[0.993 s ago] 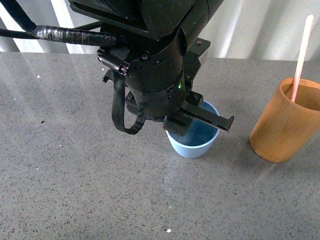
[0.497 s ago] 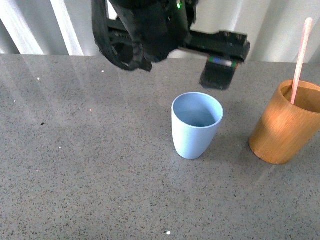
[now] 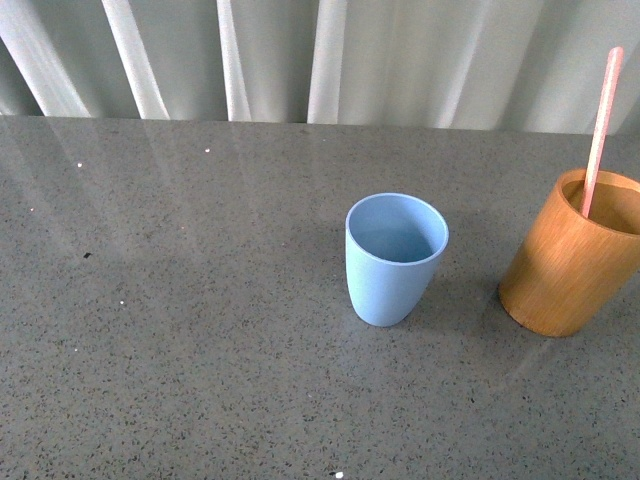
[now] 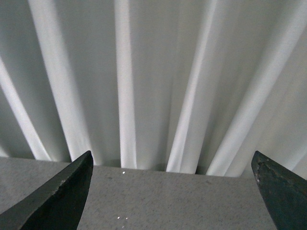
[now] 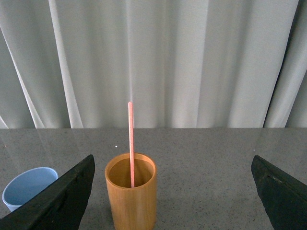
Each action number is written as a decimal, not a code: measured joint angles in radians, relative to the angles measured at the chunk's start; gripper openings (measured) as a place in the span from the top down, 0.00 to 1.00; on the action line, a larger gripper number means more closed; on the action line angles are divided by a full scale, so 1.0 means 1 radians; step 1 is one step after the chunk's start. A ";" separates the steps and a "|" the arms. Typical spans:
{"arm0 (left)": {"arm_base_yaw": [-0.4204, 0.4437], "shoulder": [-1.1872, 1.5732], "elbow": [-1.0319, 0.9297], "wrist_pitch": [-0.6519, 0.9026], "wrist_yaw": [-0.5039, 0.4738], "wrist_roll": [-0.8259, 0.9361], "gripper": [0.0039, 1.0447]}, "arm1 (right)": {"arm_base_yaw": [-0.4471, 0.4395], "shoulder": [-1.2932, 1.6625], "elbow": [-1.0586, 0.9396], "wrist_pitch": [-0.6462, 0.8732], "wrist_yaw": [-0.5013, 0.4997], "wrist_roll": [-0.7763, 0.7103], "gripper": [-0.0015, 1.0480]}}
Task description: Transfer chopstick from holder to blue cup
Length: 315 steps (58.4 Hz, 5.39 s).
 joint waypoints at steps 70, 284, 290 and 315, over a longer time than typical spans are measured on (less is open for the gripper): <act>0.315 -0.624 -0.632 -0.003 0.356 0.029 0.97 | 0.000 0.000 0.000 0.000 0.000 0.002 0.10; 0.315 -1.211 -0.675 -0.525 0.358 0.030 0.06 | 0.026 1.492 0.522 0.560 -0.141 -0.007 0.10; 0.315 -1.211 -0.675 -0.525 0.358 0.030 0.06 | 0.038 1.535 0.544 0.581 -0.140 0.007 0.10; 0.315 -1.211 -0.675 -0.525 0.358 0.029 0.06 | 0.051 1.670 0.615 0.646 -0.133 0.033 0.10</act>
